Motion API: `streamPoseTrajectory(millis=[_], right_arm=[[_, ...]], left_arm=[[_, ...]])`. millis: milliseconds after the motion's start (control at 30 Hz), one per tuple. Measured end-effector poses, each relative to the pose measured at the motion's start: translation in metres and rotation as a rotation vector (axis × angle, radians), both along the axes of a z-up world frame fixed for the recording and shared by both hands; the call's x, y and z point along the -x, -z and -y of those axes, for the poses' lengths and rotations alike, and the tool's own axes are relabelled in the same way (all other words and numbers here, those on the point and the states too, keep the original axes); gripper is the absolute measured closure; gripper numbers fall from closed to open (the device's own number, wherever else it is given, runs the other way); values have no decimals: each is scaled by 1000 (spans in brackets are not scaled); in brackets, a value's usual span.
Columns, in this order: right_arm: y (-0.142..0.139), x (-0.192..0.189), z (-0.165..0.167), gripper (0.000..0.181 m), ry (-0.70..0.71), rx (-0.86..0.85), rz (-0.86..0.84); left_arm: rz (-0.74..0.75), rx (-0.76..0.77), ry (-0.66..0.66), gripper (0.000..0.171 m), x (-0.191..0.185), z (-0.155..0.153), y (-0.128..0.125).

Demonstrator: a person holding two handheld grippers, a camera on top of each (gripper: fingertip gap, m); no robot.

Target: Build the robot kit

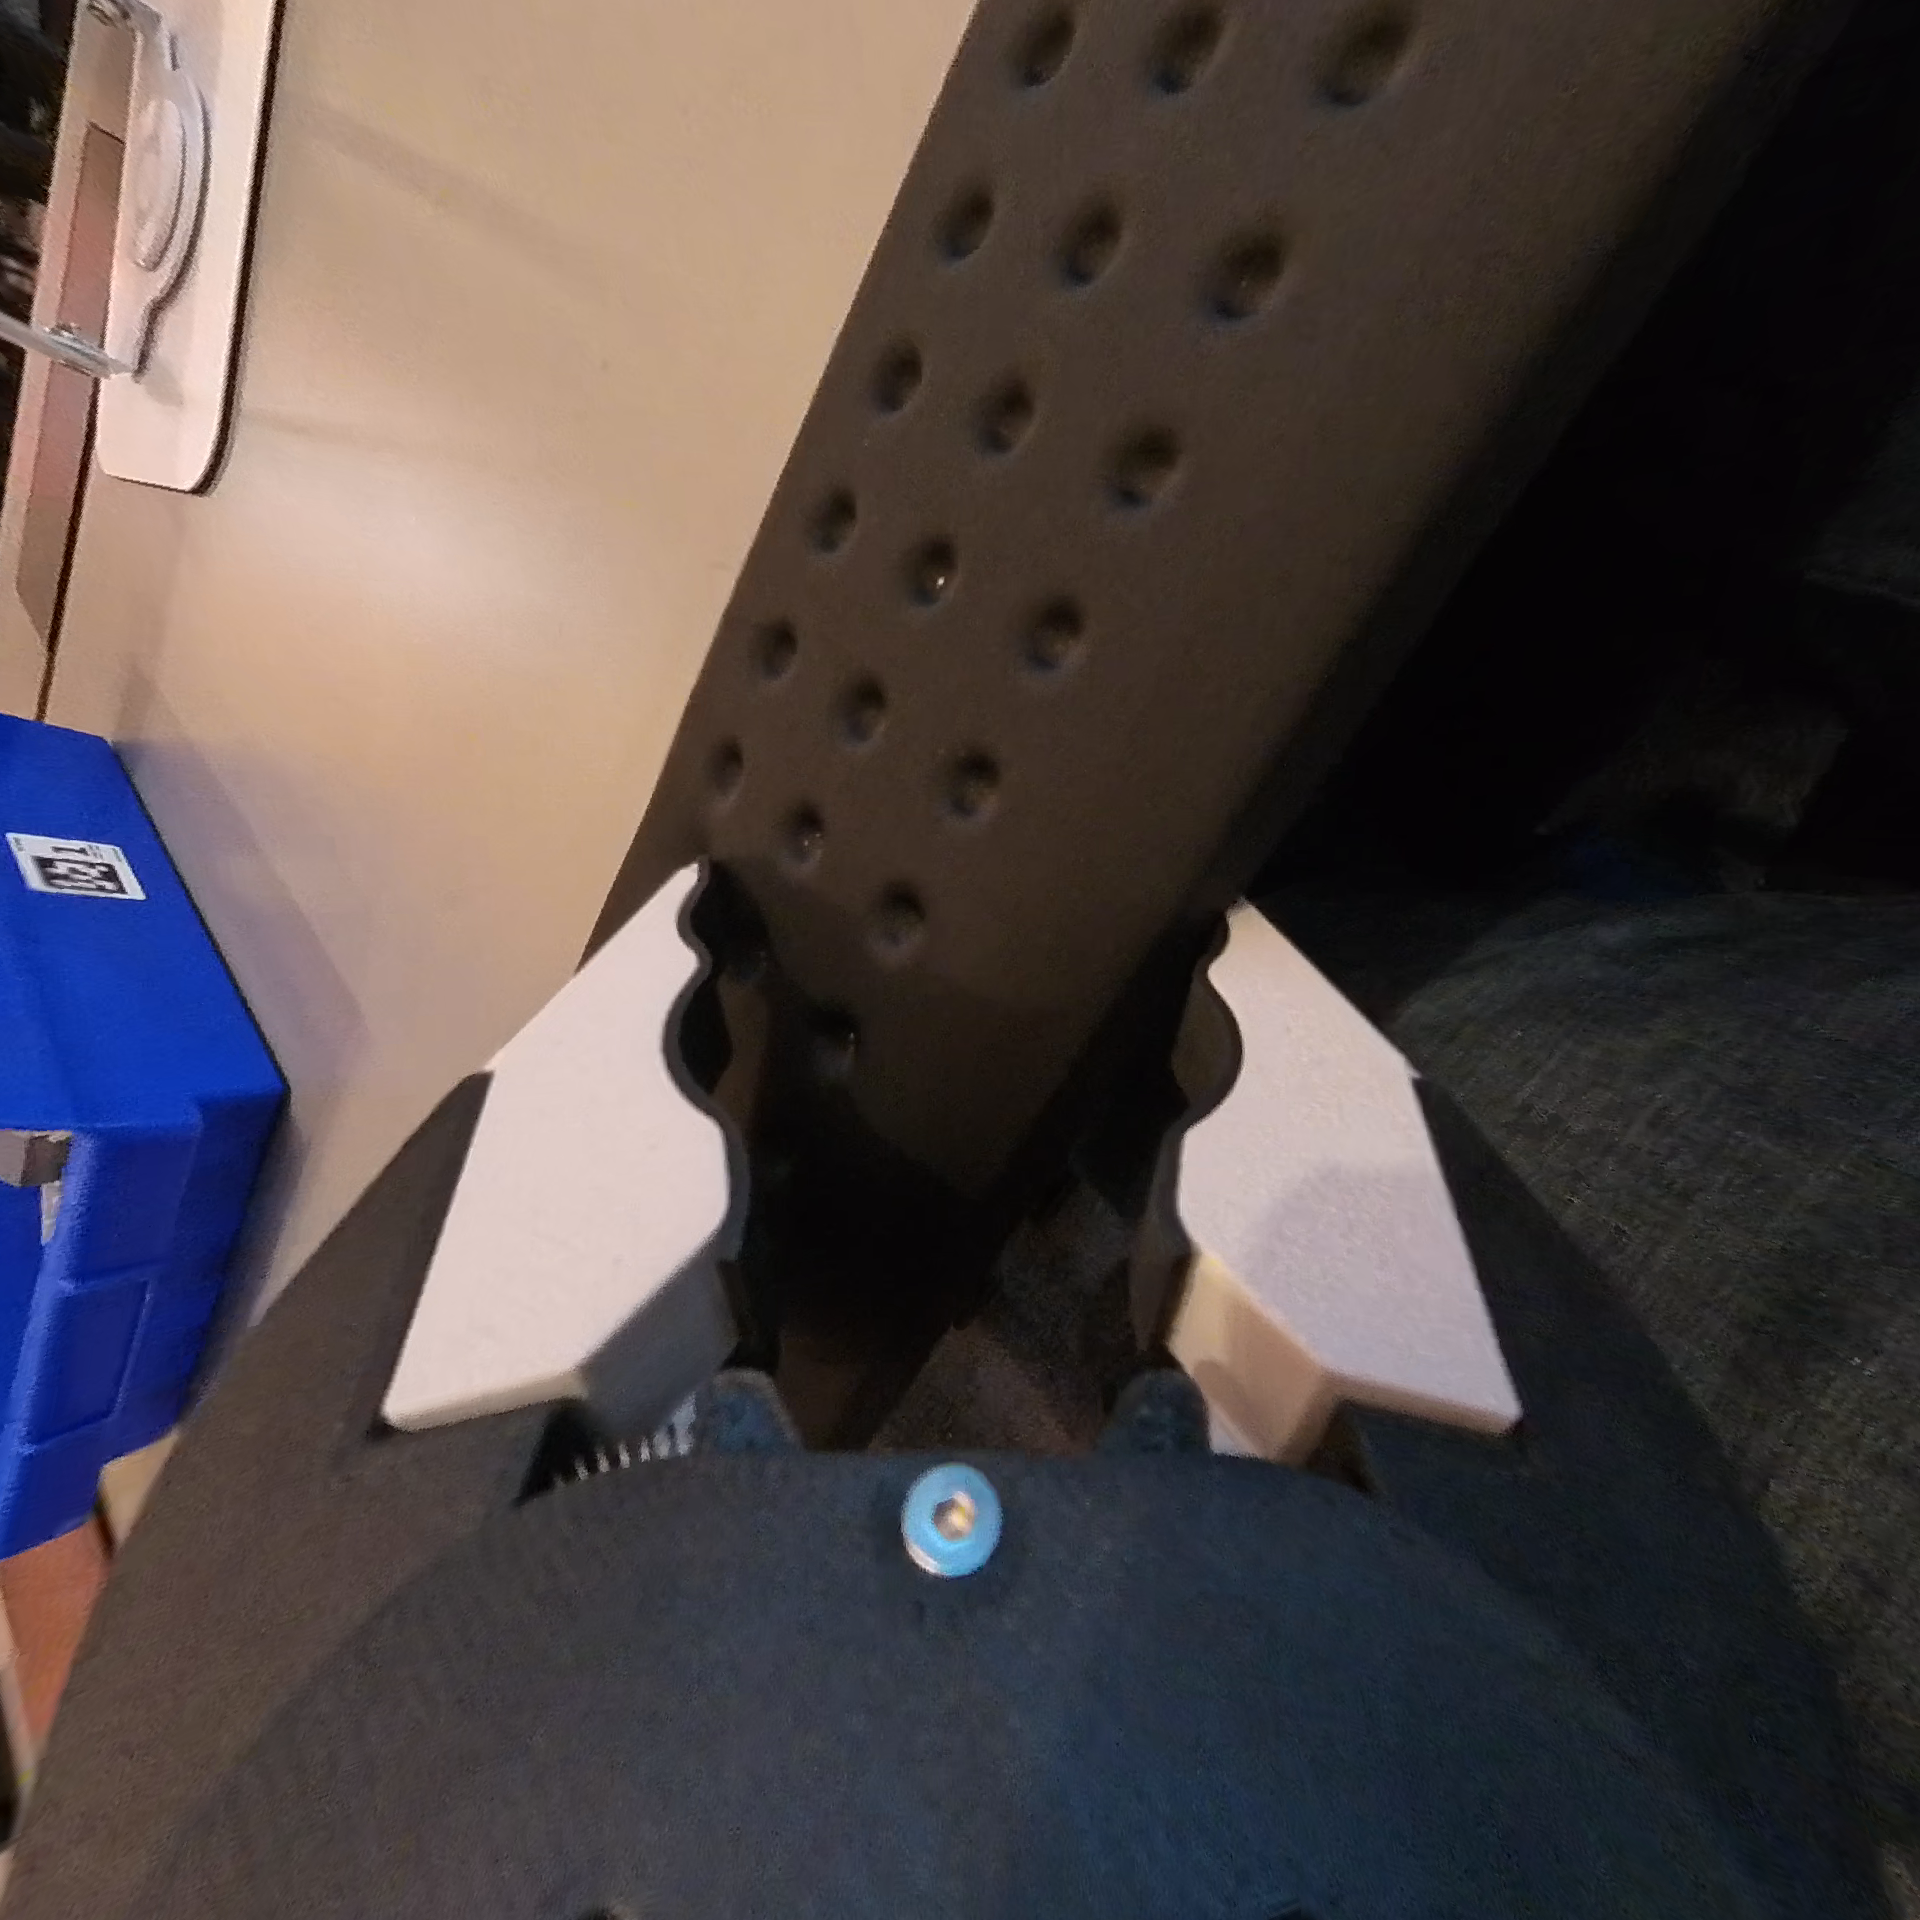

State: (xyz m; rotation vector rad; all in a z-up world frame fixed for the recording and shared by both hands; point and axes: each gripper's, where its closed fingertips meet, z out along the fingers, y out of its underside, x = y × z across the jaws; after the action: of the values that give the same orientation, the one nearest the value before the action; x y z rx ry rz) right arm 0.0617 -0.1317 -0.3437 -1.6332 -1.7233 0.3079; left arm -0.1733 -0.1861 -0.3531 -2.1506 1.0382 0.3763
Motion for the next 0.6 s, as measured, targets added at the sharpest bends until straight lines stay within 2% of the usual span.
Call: streamPoseTrajectory(millis=[100,267,400,467,533,600], right_arm=[[2,16,1,93,-35,0,55],[1,28,1,91,-131,46,77],[0,24,4,90,-107,55,79],[-14,22,6,90,-97,79,13],[-41,14,2,88,-63,113,-82],[-63,0,-13,89,-9,116,-112]], left_arm=[[-32,0,-29,85,15,-1,1],[41,-6,5,86,23,-6,0],[40,8,8,83,21,-4,-1],[54,37,14,79,20,1,-3],[58,74,40,74,13,11,-9],[191,65,88,74,-5,15,-36]])
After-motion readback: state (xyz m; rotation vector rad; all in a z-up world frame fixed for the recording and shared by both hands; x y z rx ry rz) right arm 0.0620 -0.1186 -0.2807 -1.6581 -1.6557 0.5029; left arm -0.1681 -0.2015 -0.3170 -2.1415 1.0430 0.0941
